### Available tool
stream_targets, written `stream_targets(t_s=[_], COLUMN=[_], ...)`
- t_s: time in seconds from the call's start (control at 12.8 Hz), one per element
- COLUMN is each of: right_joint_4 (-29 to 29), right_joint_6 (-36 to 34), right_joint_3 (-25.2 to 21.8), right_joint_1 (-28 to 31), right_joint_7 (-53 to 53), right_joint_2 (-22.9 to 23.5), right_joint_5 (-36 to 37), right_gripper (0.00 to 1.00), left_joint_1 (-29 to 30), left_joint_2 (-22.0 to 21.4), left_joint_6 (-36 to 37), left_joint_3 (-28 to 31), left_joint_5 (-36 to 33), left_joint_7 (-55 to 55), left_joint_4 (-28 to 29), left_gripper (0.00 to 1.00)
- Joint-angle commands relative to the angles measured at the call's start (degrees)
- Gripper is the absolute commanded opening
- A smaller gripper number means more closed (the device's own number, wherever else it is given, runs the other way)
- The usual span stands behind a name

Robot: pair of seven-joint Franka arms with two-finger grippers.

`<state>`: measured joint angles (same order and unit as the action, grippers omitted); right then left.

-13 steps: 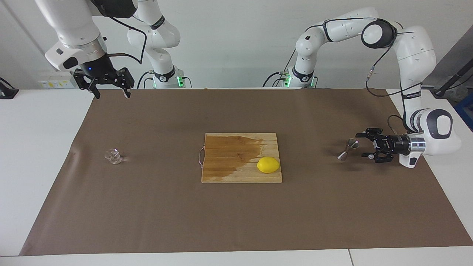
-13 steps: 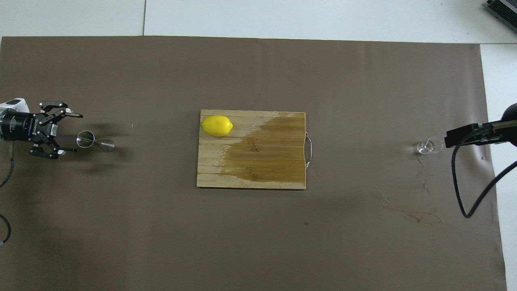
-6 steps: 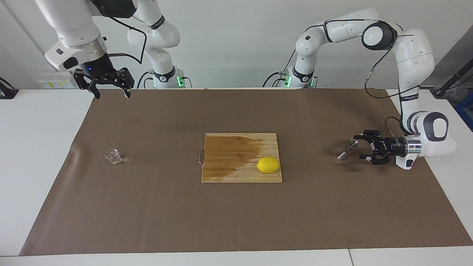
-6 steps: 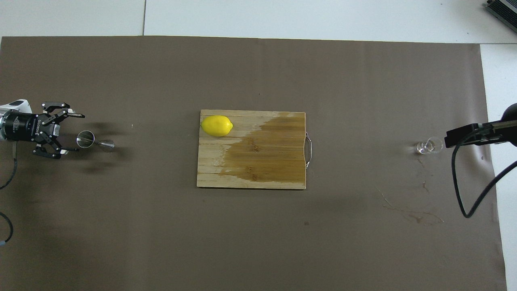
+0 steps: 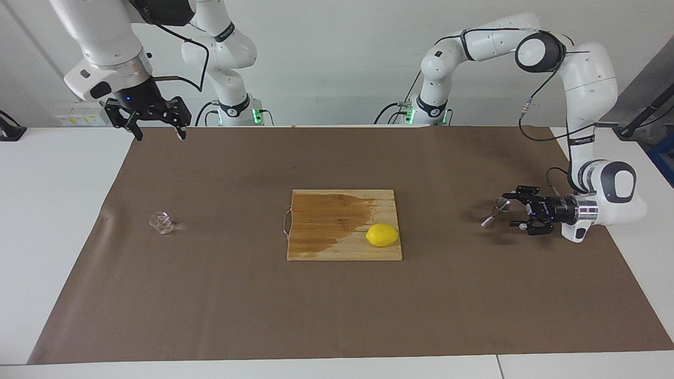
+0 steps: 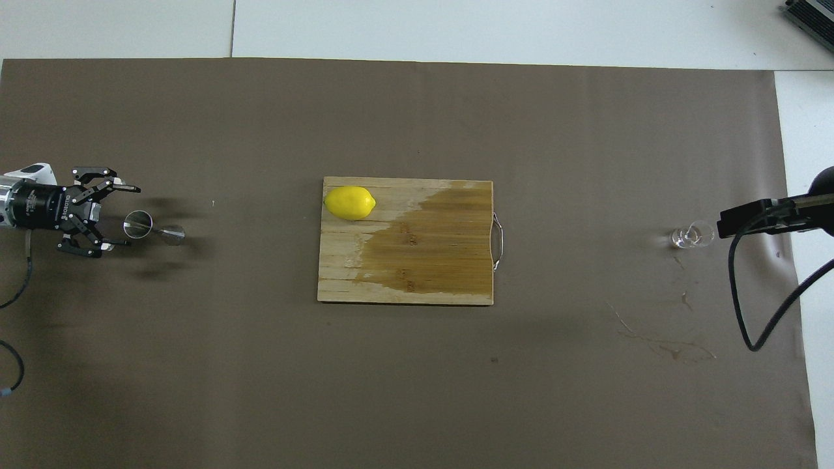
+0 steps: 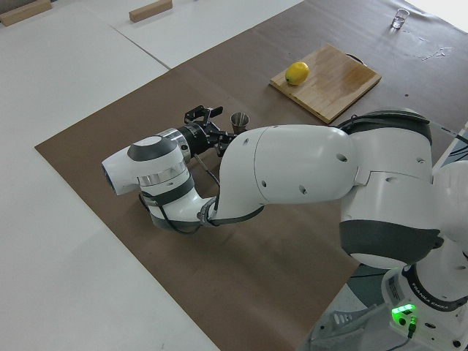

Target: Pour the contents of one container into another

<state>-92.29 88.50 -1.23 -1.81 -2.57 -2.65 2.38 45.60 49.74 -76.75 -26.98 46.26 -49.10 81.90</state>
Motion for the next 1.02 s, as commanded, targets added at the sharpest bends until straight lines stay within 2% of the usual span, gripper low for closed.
stream_targets(t_s=[0.0, 0.94], right_joint_4=[0.44, 0.44], right_joint_6=[-1.05, -1.05], right_joint_3=[0.18, 0.18], right_joint_1=[0.75, 0.84], right_joint_7=[-1.73, -1.82], right_joint_2=[0.10, 0.10], right_joint_5=[-0.62, -0.62], right_gripper=[1.00, 1.00], left_joint_1=[0.11, 0.46], left_joint_2=[-0.17, -0.35], left_joint_6=[-1.38, -0.16], left_joint_3=[-0.27, -0.18], left_joint_5=[-1.34, -2.14], left_joint_7=[2.86, 3.93], left_joint_4=[1.77, 2.74], left_gripper=[1.00, 1.00])
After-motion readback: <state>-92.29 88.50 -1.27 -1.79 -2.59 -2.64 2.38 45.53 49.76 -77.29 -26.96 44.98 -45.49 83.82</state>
